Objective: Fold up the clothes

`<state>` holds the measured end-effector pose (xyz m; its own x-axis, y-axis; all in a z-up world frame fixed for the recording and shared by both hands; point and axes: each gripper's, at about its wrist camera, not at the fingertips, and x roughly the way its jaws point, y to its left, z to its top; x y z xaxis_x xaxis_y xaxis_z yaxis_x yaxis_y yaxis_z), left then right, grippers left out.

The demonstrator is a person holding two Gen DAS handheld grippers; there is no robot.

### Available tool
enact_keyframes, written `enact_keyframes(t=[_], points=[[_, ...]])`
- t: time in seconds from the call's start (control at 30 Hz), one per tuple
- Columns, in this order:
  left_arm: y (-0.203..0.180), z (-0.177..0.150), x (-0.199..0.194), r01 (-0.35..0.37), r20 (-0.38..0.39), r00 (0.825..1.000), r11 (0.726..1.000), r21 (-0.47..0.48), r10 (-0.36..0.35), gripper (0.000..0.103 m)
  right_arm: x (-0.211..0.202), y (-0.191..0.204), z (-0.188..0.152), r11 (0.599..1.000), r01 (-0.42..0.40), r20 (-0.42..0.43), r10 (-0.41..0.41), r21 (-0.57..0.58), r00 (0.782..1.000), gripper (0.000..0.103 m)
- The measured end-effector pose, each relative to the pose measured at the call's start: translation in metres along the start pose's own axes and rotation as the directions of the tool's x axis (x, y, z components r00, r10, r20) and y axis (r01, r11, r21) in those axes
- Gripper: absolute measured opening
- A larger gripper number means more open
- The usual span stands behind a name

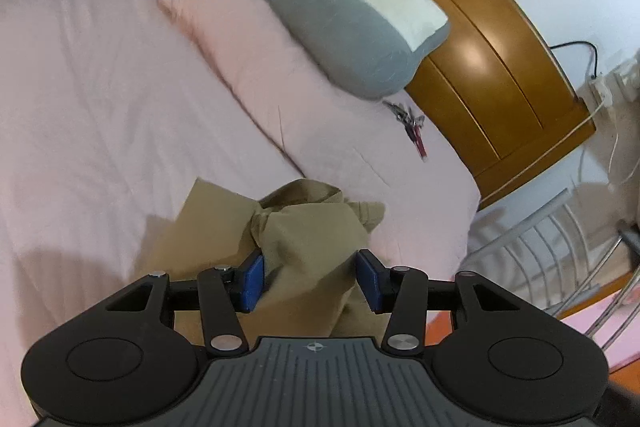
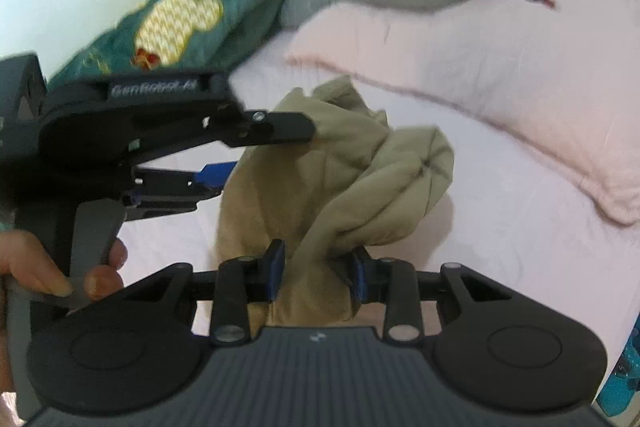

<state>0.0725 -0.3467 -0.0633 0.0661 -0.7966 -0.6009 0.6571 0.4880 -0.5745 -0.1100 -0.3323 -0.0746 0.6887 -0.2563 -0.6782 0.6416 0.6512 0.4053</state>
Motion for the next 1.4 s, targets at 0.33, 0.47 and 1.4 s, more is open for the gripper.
enact_keyframes(t=[0.33,0.47,1.4], points=[[0.078,-0.027,0.002,-0.461,-0.103,0.873,0.876,0.145,0.476,0.059,0.095,0.026,-0.022,0.993,-0.119,-0.119,0.12,0.015,0.986,0.034],[0.085,-0.026,-0.006,-0.458,-0.11,0.877,0.883,0.105,0.468,0.06,0.102,0.02,-0.031,0.998,-0.064,-0.183,0.067,0.021,0.981,0.037],[0.041,-0.059,0.005,-0.513,-0.116,0.821,0.813,0.276,0.558,0.073,0.121,0.044,-0.02,0.982,0.025,-0.325,-0.087,-0.189,0.942,0.044]])
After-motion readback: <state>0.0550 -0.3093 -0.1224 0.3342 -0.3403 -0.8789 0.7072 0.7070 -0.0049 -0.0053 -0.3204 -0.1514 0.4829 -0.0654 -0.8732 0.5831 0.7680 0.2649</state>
